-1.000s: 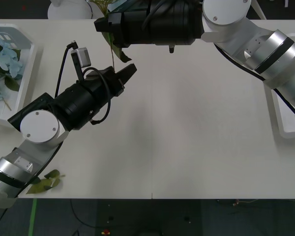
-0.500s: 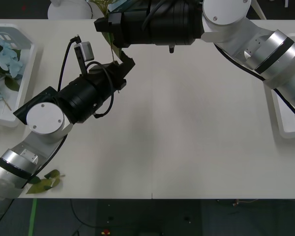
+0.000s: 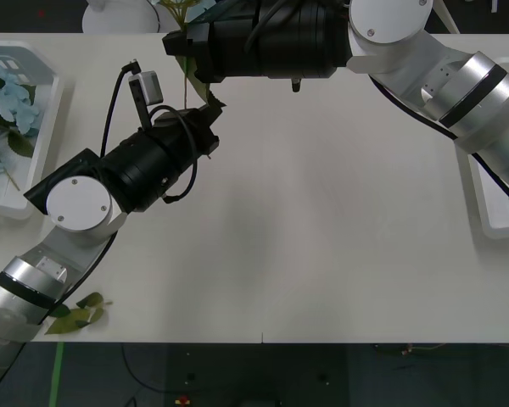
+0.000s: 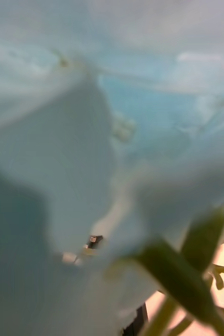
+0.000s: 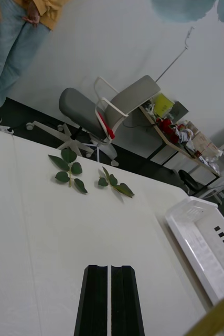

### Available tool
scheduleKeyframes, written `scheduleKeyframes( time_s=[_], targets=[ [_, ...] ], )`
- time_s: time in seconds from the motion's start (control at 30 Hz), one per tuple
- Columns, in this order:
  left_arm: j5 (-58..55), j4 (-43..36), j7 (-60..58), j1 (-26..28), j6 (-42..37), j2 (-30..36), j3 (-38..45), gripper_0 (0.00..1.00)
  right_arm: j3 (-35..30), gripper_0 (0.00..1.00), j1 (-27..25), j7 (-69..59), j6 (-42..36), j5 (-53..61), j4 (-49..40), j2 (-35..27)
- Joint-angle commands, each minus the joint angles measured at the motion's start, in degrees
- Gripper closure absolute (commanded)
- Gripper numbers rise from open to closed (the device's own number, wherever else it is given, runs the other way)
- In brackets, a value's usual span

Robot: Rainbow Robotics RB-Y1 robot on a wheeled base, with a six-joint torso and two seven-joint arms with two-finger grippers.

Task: Place the red flowers into the right box and the blue flowers into the left box. If a person shows an open palm, hand one flower to the person first, then continue sorting.

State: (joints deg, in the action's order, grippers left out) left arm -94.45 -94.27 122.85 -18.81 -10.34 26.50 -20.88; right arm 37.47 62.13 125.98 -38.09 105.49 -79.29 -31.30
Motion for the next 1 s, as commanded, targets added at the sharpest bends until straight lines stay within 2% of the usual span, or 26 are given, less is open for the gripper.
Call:
scheduleKeyframes(
  time_s=[0.03,0.07,0.1,0.13,0.2,0.27,0.3,0.37,0.57,0.67,0.83,1.0],
  targets=[
    [-0.47,-0.47,-1.56,-2.11,0.76,-0.93,-0.30,1.00,-0.46,1.00,0.18,0.76,0.56,-0.02,-2.01,-0.87],
    [-0.56,-0.47,-1.47,-2.11,0.76,-0.93,-0.30,1.00,-0.46,0.96,0.18,0.67,0.56,-0.02,-2.10,-0.96],
    [-0.56,-0.47,-1.56,-2.11,0.76,-0.84,-0.39,1.00,-0.46,0.88,0.18,0.67,0.56,0.16,-2.10,-0.96],
    [-0.56,-0.47,-1.47,-2.11,0.76,-0.84,-0.30,1.00,-0.46,0.65,0.18,0.58,0.56,0.34,-2.10,-1.05],
    [-0.56,-0.47,-1.56,-2.11,0.76,-0.75,-0.30,1.00,-0.46,0.27,0.18,0.41,1.09,0.34,-2.10,-1.31],
    [-0.47,-0.47,-1.47,-2.11,0.76,-0.57,-0.30,1.00,-0.46,0.08,0.18,0.67,2.14,1.13,-2.27,-1.66],
    [-0.56,-0.47,-1.47,-2.11,0.68,-0.57,-0.30,1.00,-0.46,0.04,0.18,0.50,2.14,2.18,-2.45,-1.92],
    [-0.56,-0.47,-1.56,-2.11,0.76,-0.40,-0.39,1.00,-0.46,0.00,0.18,0.76,2.32,3.15,-2.45,-2.01],
    [-1.18,-0.47,-1.47,-2.11,1.03,0.30,-0.30,1.00,-0.46,0.00,0.18,1.29,2.23,3.85,-2.89,-3.07],
    [-2.76,-0.56,-1.56,-2.46,1.91,2.85,0.05,1.00,-0.46,0.00,0.18,1.81,2.14,3.76,-3.15,-3.68],
    [-7.42,-0.03,-2.26,-2.81,-0.55,11.91,4.27,1.00,-0.73,0.00,0.18,2.43,-0.85,3.76,-3.42,-5.70],
    [-9.79,4.98,-3.06,-2.72,-11.19,21.05,13.15,1.00,-0.81,0.00,0.18,3.05,-5.15,3.76,-5.70,-11.06]
  ],
)
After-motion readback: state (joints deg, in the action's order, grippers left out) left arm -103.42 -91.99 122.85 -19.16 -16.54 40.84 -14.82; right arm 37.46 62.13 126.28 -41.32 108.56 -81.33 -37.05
